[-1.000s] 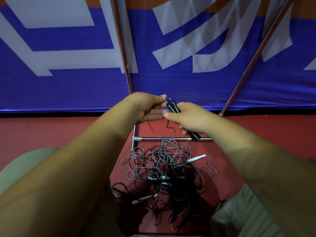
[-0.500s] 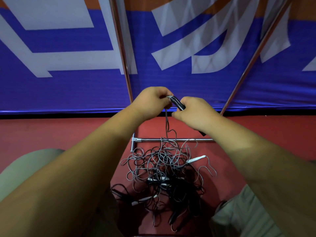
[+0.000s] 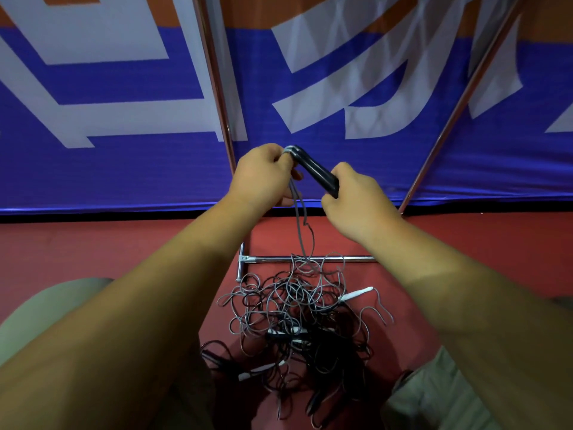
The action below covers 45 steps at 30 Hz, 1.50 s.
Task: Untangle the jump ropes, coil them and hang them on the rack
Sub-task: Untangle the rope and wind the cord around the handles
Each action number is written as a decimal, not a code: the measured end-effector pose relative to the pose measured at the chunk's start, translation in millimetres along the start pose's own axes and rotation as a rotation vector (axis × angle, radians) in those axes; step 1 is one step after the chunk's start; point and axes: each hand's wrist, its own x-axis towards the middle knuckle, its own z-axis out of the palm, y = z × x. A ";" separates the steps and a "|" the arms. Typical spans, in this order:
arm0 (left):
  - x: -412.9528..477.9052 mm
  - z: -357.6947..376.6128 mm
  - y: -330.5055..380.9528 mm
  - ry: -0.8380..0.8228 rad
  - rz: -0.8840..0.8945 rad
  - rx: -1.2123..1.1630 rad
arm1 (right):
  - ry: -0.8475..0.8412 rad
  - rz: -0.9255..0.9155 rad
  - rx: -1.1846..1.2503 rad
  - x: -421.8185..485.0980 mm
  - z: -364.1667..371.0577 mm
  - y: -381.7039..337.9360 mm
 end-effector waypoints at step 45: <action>-1.9 -25.8 24.5 -0.320 -0.078 -0.612 | -0.055 0.118 0.395 6.2 -10.0 -19.0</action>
